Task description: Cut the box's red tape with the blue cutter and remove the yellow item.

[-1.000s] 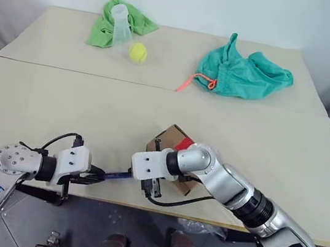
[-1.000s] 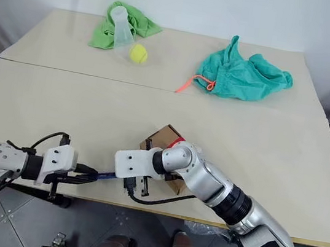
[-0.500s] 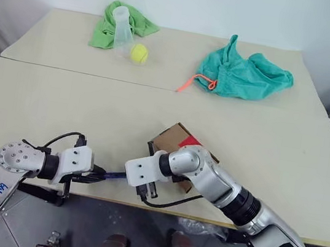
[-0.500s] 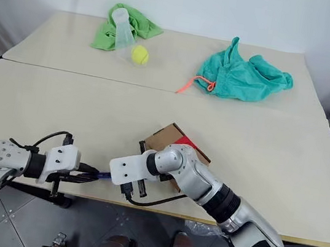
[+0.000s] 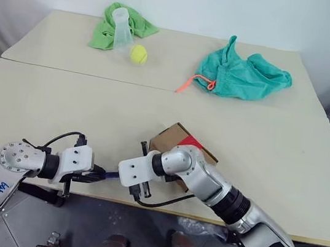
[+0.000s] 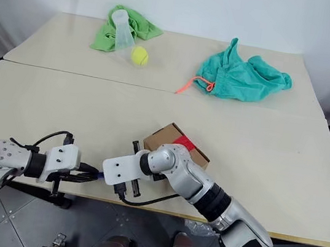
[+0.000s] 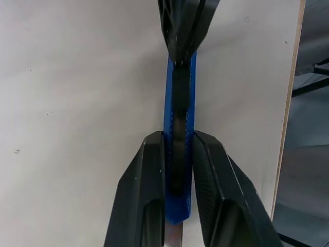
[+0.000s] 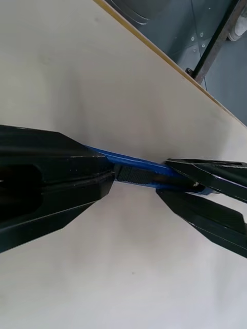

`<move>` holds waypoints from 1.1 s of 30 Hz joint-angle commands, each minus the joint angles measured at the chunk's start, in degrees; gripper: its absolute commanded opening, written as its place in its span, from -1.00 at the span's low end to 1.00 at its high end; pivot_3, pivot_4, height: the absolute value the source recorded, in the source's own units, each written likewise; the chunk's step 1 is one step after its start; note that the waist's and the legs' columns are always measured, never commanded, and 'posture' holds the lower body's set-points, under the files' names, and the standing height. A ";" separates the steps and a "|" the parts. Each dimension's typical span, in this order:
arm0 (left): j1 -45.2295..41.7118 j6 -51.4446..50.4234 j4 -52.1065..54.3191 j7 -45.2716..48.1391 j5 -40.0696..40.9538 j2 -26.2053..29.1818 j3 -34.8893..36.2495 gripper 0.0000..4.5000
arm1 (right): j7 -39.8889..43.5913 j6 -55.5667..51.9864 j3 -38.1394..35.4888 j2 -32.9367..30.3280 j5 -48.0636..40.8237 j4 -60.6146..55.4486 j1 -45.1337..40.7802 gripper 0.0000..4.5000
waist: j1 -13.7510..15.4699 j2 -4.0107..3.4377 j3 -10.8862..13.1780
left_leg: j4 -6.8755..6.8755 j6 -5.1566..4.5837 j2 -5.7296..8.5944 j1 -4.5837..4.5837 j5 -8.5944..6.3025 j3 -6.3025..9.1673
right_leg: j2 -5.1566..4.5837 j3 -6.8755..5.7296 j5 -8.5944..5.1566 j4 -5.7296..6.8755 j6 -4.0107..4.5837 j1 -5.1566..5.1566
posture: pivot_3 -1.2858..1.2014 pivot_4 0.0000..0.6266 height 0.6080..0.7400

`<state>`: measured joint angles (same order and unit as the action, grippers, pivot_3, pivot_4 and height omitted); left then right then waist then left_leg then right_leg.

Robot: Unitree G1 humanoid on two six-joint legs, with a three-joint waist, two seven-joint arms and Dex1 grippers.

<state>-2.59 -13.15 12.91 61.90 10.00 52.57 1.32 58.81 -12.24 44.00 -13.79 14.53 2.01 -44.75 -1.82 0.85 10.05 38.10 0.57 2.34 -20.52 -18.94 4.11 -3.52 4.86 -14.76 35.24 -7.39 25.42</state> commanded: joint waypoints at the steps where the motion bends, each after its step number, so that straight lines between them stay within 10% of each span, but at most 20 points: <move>1: -0.25 -0.04 1.04 -0.55 0.34 -0.68 -0.46 -0.81 | 0.08 0.82 0.67 1.58 0.87 1.28 0.08 -0.99 | 0.01 0.00 0.00 | 0.00 0.00 0.00 0.00 0.00 0.00 | 0.00 0.00 0.00 0.01 0.01 0.00 | 0.03 -0.52 1.00; 14: -5.51 12.51 -7.19 -9.15 3.00 -9.06 8.82 -0.81 | 3.22 -33.37 -25.88 -3.03 -22.28 -16.12 -2.75 -0.99 | 0.18 -0.01 0.05 | -0.03 0.07 -0.11 -0.07 -0.04 0.09 | -0.08 -0.18 -0.10 0.06 0.18 0.08 | 0.03 -0.52 1.00; 28: -17.39 28.24 -16.49 -13.77 0.05 -17.62 4.16 -0.81 | -8.79 -66.83 -39.80 -3.91 -35.20 -6.07 -20.94 0.93 | 0.10 -0.04 0.06 | 0.07 0.33 -0.01 -1.01 0.07 -0.02 | -0.24 -0.17 -0.13 0.45 0.25 1.10 | 0.03 -0.52 1.00; 33: -18.94 28.75 -17.14 -13.91 0.24 -19.26 2.51 -0.81 | -11.41 -68.83 -39.81 -3.17 -38.03 -4.55 -21.93 0.99 | -0.06 -0.04 0.06 | 0.06 0.35 -0.01 -1.07 0.09 -0.11 | -0.57 -1.13 -0.13 0.37 0.25 1.16 | 0.03 -0.52 1.00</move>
<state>-20.38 14.49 -5.04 48.46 9.95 33.55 3.56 48.19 -80.75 5.53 -17.38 -22.06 -1.84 -65.04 -1.88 0.81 10.10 38.15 0.91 2.36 -21.58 -18.86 4.00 -4.17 3.55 -14.89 35.62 -7.13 26.59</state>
